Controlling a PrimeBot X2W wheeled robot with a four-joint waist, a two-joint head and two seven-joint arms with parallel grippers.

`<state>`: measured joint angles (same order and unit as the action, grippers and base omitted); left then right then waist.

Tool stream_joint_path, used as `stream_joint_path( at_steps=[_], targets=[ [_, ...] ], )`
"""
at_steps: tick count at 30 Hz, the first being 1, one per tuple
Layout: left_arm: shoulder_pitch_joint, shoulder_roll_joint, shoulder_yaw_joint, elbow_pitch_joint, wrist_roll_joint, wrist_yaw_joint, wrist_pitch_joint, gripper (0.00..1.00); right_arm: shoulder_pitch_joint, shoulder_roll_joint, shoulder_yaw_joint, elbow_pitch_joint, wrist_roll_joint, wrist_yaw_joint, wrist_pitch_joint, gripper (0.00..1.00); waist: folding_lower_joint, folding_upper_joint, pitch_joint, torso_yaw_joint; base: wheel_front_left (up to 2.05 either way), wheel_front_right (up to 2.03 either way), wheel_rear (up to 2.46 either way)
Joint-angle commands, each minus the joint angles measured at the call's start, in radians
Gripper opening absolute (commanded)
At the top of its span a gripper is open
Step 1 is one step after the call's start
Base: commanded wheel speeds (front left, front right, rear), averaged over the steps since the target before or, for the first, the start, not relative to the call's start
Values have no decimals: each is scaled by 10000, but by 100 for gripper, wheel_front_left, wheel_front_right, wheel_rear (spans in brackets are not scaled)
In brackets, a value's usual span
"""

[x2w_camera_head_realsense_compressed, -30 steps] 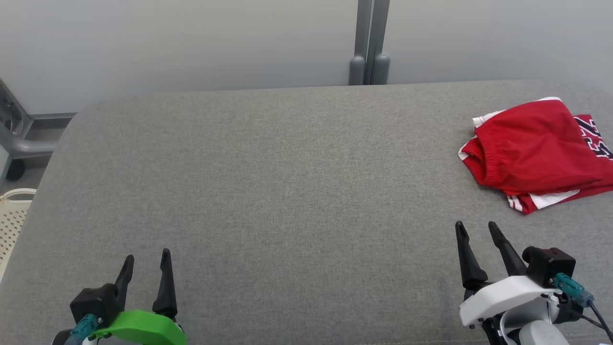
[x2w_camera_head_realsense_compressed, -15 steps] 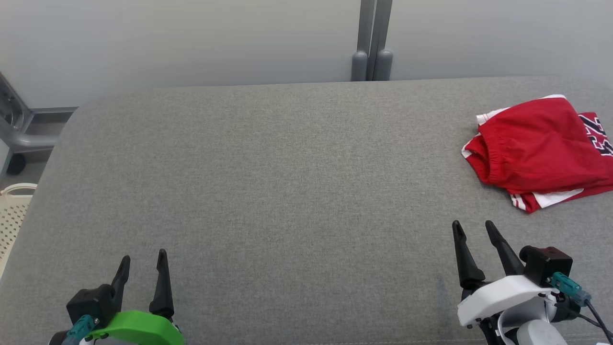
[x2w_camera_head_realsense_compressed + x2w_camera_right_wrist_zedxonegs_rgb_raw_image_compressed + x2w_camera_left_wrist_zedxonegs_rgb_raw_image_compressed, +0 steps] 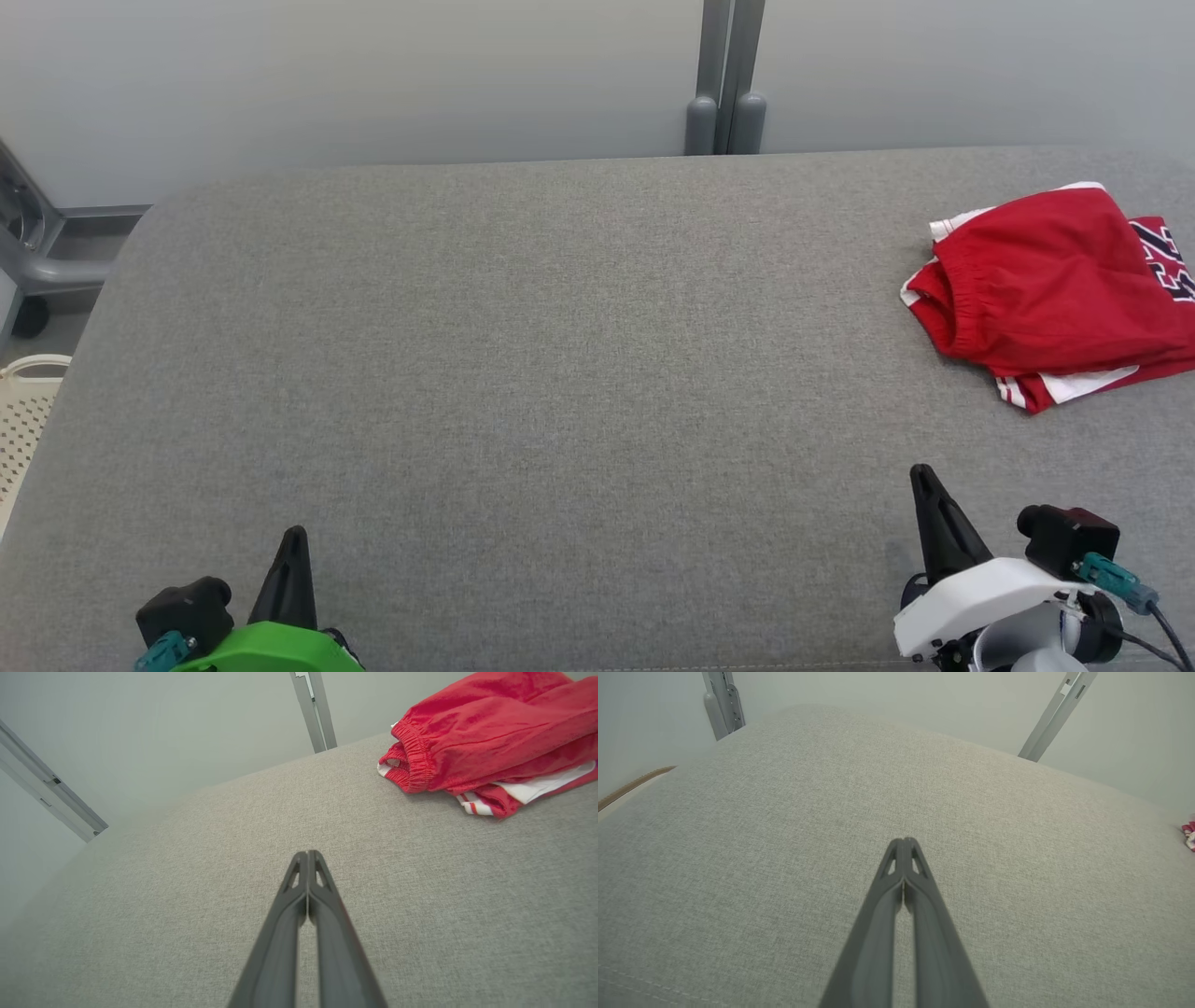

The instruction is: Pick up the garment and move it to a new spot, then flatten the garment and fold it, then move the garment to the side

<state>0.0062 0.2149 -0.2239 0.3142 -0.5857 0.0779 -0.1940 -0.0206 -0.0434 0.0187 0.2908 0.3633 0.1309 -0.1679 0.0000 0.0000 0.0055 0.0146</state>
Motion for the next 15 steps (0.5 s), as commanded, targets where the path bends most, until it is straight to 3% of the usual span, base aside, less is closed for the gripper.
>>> stream_joint_path(
  at_steps=[1,15],
  targets=[
    [-212,18,194,-159,-391,-104,90,0,-154,-25,-72,-204,457,0,72,0,0,0,-1,-3,0,0,0],
    [-430,-293,813,-259,-2266,-484,725,0,-191,-36,-296,-384,2757,-1,522,0,0,0,-3,-20,0,0,0]
  ],
)
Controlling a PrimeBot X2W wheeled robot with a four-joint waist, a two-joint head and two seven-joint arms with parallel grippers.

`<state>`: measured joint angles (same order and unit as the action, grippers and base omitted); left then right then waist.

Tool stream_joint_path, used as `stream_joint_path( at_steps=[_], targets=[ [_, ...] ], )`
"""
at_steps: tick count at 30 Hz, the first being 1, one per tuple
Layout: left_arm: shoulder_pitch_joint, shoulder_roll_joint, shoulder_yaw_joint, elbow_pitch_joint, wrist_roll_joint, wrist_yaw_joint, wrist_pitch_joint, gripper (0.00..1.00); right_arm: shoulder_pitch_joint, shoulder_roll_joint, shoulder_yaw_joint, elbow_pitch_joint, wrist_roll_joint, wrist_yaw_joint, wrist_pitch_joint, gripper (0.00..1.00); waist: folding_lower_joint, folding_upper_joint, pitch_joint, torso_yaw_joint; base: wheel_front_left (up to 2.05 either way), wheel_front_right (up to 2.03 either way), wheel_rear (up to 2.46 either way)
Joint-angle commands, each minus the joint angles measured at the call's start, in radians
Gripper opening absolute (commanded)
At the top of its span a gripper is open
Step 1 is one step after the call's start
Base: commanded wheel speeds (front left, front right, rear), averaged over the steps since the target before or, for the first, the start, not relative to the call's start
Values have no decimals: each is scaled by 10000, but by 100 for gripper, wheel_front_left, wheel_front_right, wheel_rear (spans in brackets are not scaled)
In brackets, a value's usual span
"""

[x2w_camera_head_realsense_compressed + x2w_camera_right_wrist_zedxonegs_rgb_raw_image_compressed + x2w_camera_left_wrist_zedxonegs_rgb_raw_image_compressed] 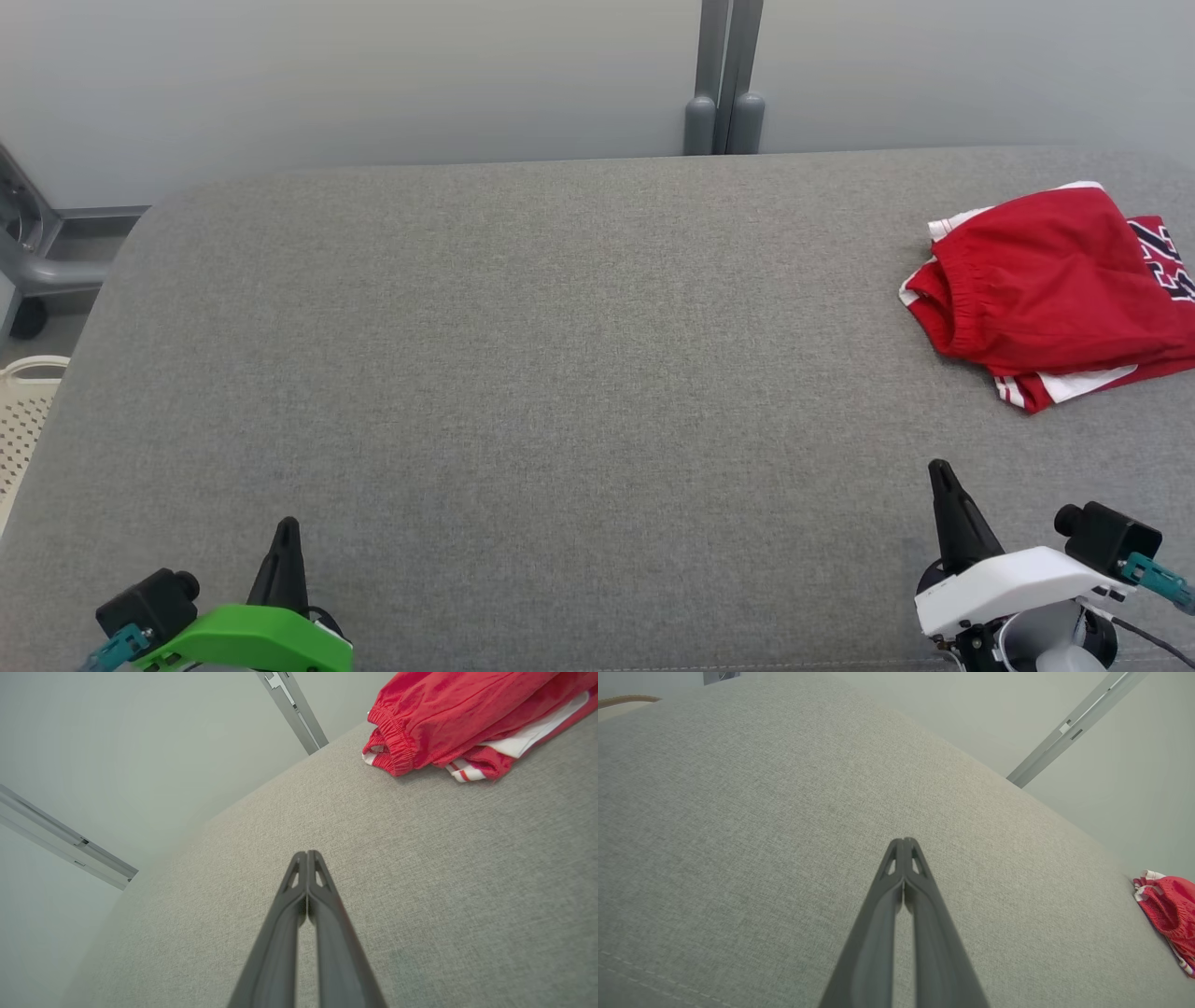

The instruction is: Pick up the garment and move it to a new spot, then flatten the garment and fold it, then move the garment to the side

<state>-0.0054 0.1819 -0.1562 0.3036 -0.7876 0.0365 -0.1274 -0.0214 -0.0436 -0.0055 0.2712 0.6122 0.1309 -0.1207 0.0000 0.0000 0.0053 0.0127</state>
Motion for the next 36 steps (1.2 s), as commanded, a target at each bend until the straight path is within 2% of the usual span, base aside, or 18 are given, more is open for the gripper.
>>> stream_joint_path(
  at_steps=[1,36],
  targets=[
    [-326,18,176,-159,-360,-95,100,0,-186,-35,-68,-199,415,-1,80,0,0,0,0,-2,0,0,0],
    [-715,-582,1353,-339,-3932,-827,1312,0,-284,-60,-495,-511,4779,-1,937,0,0,0,-5,-45,0,0,0]
  ],
)
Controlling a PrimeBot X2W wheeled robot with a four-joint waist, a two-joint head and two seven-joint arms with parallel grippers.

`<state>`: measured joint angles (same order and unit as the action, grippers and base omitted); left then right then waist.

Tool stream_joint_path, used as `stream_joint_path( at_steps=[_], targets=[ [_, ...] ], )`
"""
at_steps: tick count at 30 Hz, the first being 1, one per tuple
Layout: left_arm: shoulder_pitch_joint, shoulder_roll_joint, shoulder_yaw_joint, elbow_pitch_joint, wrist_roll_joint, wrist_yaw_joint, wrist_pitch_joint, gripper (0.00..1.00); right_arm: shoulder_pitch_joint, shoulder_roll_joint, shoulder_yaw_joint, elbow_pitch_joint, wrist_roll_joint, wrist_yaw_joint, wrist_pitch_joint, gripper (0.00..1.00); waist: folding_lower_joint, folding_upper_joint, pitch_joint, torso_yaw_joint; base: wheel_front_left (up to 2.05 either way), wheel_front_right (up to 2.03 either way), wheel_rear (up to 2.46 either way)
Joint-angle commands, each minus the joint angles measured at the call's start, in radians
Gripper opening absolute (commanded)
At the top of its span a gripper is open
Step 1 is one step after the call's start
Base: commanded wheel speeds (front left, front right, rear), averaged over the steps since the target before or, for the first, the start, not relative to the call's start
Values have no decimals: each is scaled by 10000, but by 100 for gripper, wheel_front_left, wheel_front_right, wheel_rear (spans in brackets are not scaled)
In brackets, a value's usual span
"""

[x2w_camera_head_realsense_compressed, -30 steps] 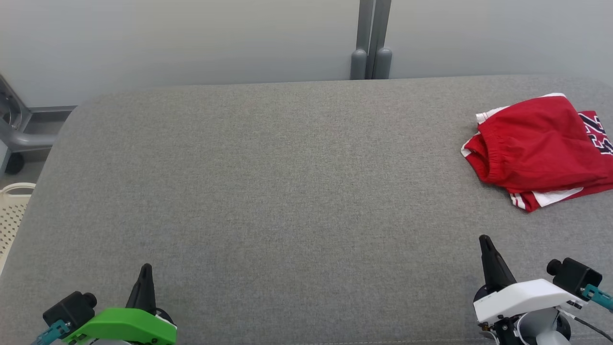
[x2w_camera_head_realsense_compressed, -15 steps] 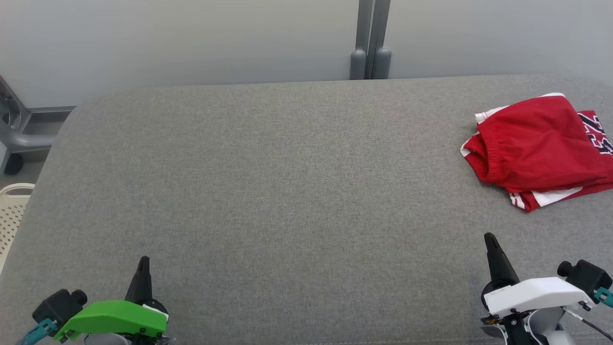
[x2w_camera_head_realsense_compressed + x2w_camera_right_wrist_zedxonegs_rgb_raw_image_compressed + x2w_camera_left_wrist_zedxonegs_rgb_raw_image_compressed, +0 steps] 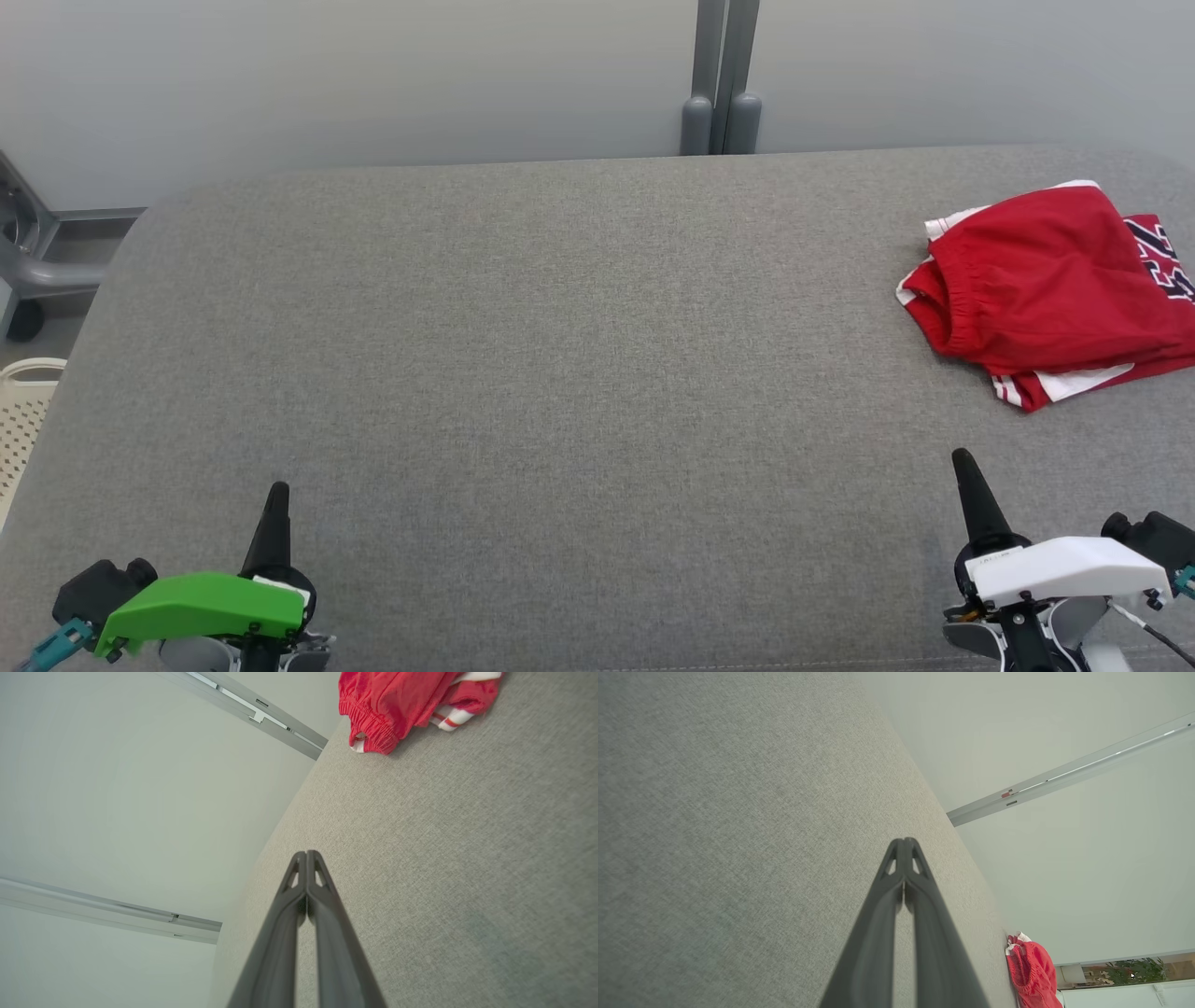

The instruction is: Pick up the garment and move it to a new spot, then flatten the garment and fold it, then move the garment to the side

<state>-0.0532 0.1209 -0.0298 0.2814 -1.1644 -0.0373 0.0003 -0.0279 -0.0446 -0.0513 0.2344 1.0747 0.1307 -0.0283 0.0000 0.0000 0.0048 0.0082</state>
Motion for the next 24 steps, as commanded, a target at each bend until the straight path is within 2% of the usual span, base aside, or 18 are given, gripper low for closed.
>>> stream_joint_path(
  at_steps=[1,24],
  targets=[
    [-250,14,117,-122,-234,-103,69,0,-222,-52,-47,-151,254,1,32,0,0,0,0,-1,0,0,0],
    [-446,-282,692,-198,-1998,-461,665,0,-249,-64,-256,-293,2393,2,466,0,0,0,-3,-29,0,0,0]
  ],
)
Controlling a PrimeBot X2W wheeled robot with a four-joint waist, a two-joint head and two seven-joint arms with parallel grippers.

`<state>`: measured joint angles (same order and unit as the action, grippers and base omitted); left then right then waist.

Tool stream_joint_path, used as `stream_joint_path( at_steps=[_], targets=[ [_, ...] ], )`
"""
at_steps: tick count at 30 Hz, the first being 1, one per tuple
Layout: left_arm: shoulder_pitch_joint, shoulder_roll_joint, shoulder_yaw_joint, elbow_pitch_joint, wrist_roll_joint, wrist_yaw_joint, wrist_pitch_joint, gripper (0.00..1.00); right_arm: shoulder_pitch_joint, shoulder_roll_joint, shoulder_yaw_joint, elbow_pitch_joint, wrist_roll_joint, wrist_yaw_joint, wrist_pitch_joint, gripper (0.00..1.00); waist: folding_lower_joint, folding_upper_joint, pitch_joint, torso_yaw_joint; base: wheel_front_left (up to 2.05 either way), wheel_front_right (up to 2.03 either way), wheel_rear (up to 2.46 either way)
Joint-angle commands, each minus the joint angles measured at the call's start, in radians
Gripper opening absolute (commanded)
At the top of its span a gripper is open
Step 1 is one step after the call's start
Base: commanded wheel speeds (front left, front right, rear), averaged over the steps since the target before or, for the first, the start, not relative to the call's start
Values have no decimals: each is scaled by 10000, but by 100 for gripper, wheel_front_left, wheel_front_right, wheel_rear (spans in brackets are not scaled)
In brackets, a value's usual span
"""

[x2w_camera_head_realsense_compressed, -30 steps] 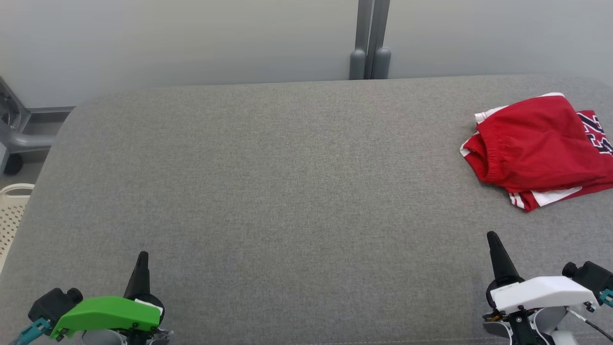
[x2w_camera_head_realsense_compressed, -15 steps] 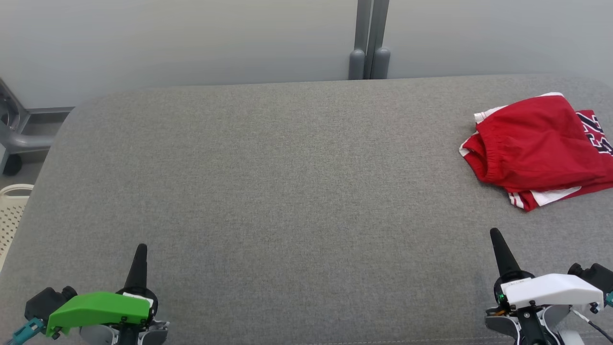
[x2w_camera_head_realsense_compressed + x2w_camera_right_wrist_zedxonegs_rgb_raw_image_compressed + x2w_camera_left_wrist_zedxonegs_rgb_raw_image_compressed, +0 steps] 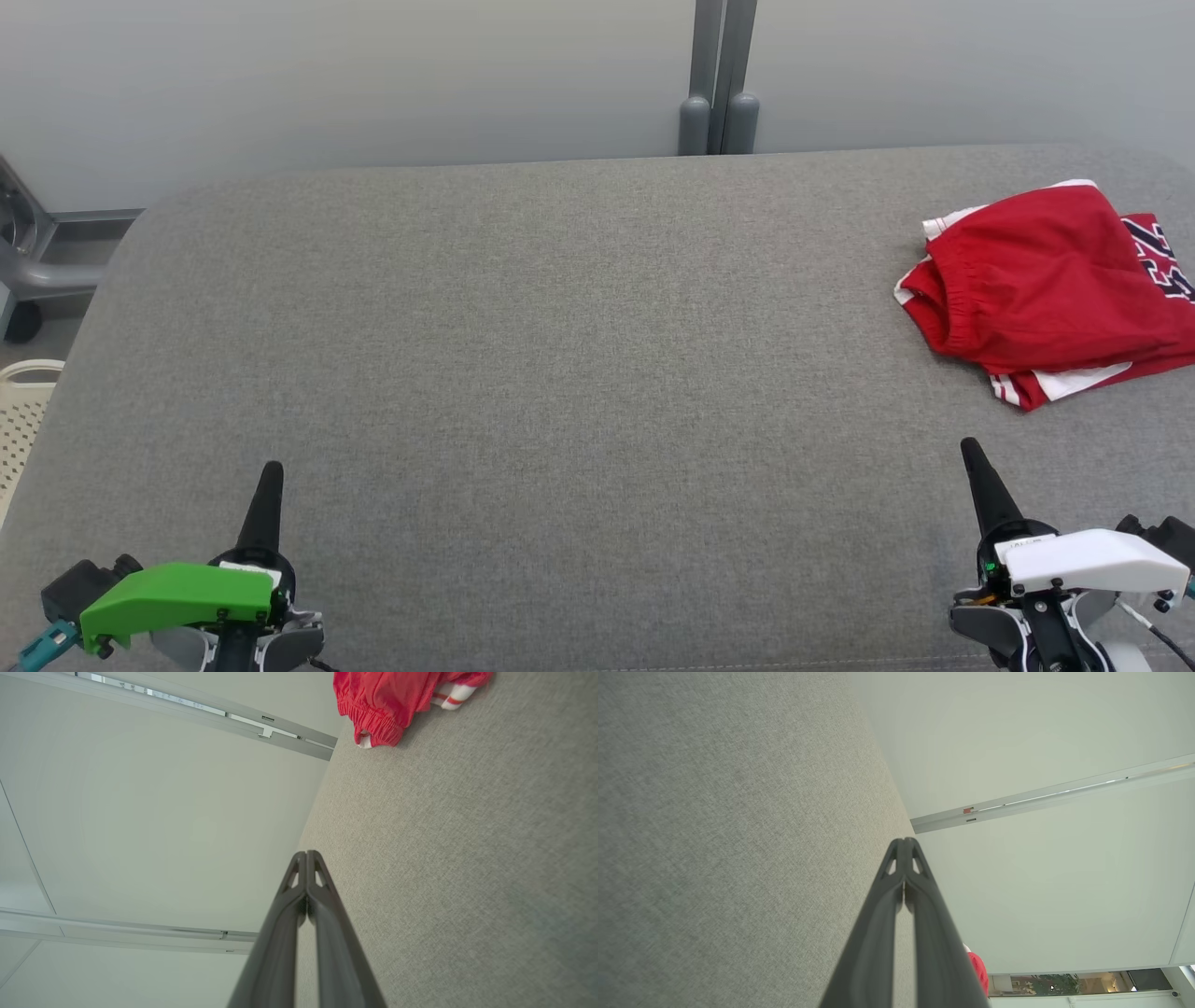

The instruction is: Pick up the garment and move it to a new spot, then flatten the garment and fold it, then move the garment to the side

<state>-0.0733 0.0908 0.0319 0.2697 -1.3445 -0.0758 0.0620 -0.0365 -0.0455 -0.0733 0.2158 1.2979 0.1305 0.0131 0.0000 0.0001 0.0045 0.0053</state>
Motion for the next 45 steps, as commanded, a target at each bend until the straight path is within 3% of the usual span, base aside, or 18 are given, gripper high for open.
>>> stream_joint_path(
  at_steps=[1,45],
  targets=[
    [-253,7,99,-85,-254,-88,75,0,-164,-55,-43,-113,248,4,61,0,0,-1,0,-1,0,0,0],
    [-478,-422,896,-187,-2676,-589,909,0,-191,-67,-336,-301,3259,4,654,0,0,-1,-6,-54,0,0,0]
  ],
)
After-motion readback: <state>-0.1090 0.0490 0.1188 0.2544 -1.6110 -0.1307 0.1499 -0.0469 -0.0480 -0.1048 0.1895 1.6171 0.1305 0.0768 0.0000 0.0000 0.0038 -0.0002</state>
